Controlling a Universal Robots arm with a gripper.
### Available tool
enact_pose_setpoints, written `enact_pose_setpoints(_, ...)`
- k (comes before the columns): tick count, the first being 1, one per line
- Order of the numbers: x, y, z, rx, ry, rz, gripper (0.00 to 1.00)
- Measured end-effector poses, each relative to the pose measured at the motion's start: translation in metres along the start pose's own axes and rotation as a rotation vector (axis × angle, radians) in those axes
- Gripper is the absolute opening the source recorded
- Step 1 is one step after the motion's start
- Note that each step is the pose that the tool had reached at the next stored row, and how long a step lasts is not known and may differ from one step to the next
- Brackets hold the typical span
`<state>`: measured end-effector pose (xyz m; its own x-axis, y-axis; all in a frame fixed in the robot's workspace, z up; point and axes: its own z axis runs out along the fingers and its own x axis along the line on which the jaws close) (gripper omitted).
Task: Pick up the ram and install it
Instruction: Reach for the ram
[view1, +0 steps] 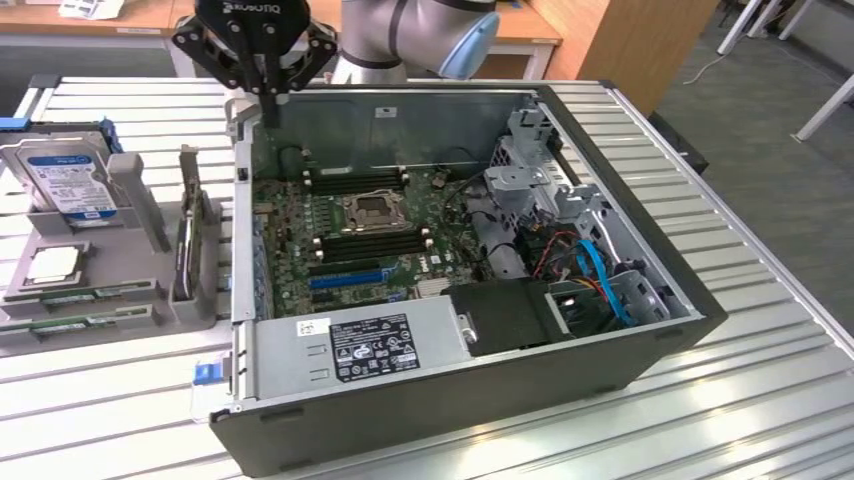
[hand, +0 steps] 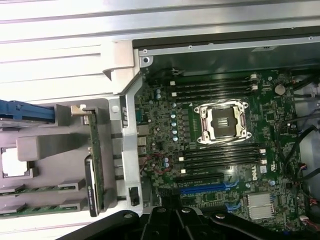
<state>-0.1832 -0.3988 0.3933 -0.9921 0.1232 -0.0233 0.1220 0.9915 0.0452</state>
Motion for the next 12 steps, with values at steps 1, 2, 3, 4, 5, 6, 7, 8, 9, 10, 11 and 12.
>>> enact_pose_setpoints(1,0.002,-0.0002,-0.0001,0.0000,0.0000,0.001,0.10)
enact_pose_setpoints(2,0.004,-0.0005,-0.0001,0.0001,0.0000,0.002,0.10)
enact_pose_setpoints(3,0.006,-0.0007,-0.0002,0.0001,-0.0001,0.002,0.10)
enact_pose_setpoints(4,0.008,-0.0010,-0.0002,0.0001,-0.0001,0.003,0.10)
enact_pose_setpoints(5,0.009,-0.0011,-0.0003,0.0001,-0.0001,0.003,0.10)
enact_pose_setpoints(6,0.011,-0.0013,-0.0003,0.0002,-0.0001,0.003,0.10)
enact_pose_setpoints(7,0.012,-0.0015,-0.0004,0.0001,-0.0001,0.003,0.10)
enact_pose_setpoints(8,0.013,-0.0016,-0.0004,0.0001,-0.0001,0.003,0.10)
enact_pose_setpoints(9,0.014,-0.0018,-0.0004,0.0001,-0.0001,0.003,0.10)
enact_pose_setpoints(10,0.016,-0.0019,-0.0005,0.0001,-0.0001,0.003,0.10)
enact_pose_setpoints(11,0.017,-0.0021,-0.0005,0.0001,-0.0001,0.003,0.10)
enact_pose_setpoints(12,0.018,-0.0023,-0.0006,0.0001,-0.0001,0.004,0.10)
